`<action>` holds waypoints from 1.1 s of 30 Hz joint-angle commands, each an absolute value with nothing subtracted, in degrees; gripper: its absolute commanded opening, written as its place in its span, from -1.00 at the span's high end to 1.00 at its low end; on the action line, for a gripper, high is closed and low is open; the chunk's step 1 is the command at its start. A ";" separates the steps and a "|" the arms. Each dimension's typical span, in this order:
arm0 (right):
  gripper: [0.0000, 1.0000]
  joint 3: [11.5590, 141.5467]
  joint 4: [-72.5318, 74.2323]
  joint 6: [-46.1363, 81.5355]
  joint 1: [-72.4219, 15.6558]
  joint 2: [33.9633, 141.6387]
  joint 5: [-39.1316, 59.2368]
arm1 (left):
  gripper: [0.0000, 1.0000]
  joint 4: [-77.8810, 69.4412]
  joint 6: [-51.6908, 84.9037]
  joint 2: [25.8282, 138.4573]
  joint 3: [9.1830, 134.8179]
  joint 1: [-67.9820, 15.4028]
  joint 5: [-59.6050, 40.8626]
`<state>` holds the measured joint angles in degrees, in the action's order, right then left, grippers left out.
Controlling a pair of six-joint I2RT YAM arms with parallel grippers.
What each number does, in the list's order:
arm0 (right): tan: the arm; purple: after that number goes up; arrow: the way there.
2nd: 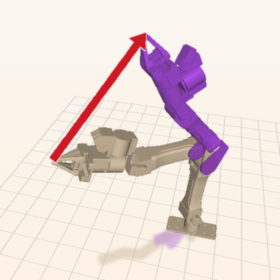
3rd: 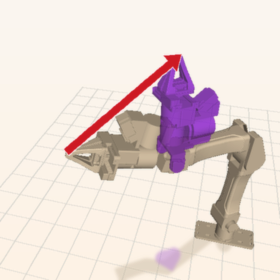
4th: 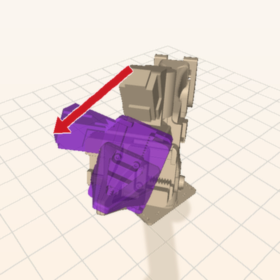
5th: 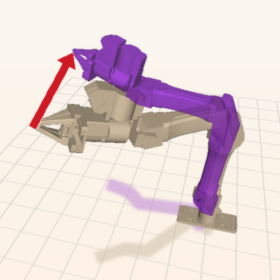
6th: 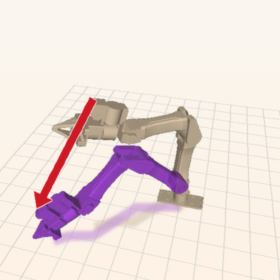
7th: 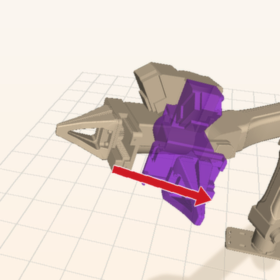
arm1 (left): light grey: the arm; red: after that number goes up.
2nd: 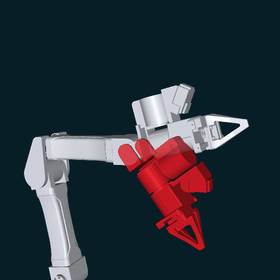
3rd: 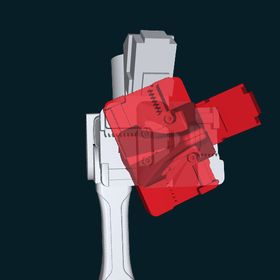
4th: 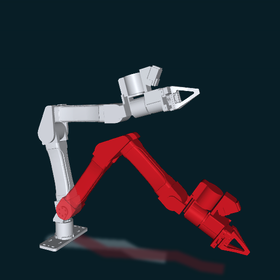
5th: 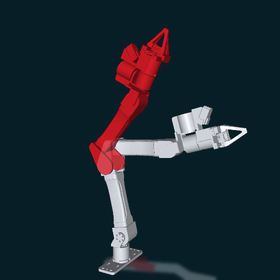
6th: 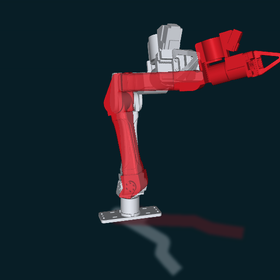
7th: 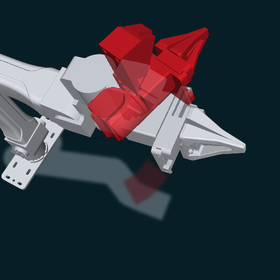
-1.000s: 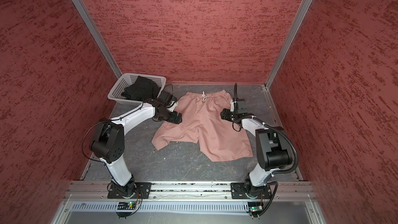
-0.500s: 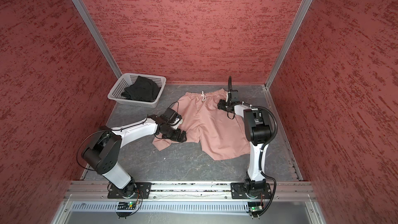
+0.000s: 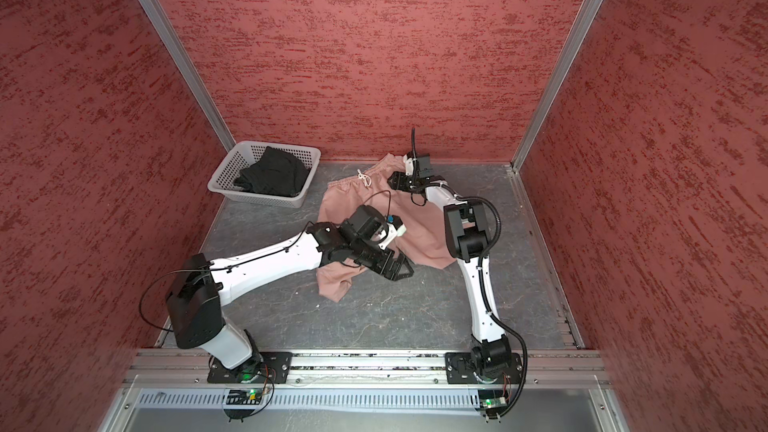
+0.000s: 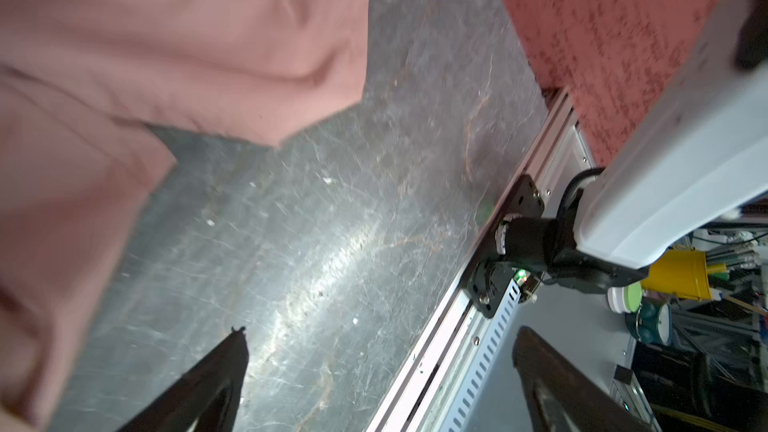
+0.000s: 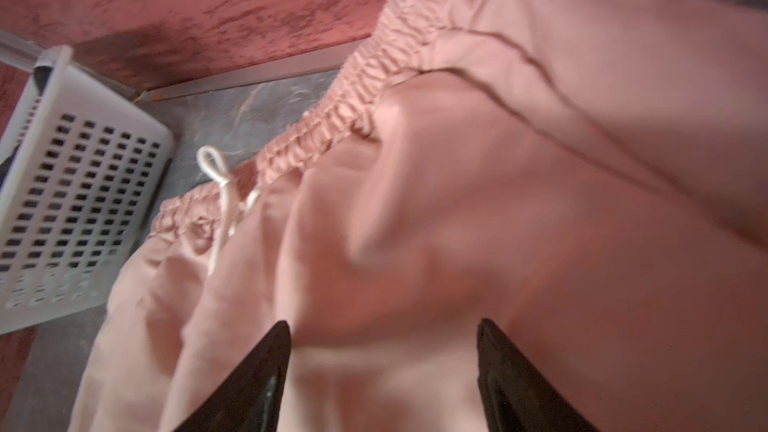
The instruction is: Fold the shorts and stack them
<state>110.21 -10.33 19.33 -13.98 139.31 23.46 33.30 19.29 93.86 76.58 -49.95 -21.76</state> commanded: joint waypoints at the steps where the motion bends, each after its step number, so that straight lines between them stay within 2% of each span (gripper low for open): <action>1: -0.46 99.01 -5.95 17.40 -13.26 122.99 22.35 | -0.99 41.69 13.45 91.38 79.05 -41.30 -13.69; 5: -0.45 77.80 -4.50 18.17 -13.32 104.52 21.62 | -0.99 42.10 10.91 92.85 78.79 -30.74 -6.81; 9: -0.35 60.90 -11.76 20.87 -15.02 90.32 24.89 | -0.99 40.78 8.99 96.46 78.35 -25.06 -4.16; 13: -0.33 48.91 -16.61 25.89 -24.09 79.98 23.46 | -0.99 40.32 9.18 98.45 76.76 -23.13 -5.46; 16: -0.32 42.29 -11.89 33.13 -30.48 75.69 22.81 | -0.99 38.51 11.52 95.39 71.62 -23.10 -8.60; 20: -0.31 37.39 -7.43 38.05 -35.45 73.99 18.06 | -0.99 38.53 16.40 85.45 61.87 -23.27 -9.30; 25: -0.31 35.33 -4.45 36.39 -36.04 77.84 11.62 | -0.99 42.05 25.18 70.66 49.71 -27.50 -6.34; 28: -0.32 36.06 0.26 34.92 -35.73 82.17 11.44 | -0.99 42.92 31.29 65.33 45.11 -33.22 -5.13; 33: -0.34 37.44 5.07 34.71 -34.22 86.94 9.37 | -0.97 42.46 38.36 60.62 38.45 -38.12 -5.88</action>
<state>35.94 -1.30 34.81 -35.18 85.49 12.38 42.46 31.90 62.04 41.30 -36.73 -6.26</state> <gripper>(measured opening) 0.670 0.992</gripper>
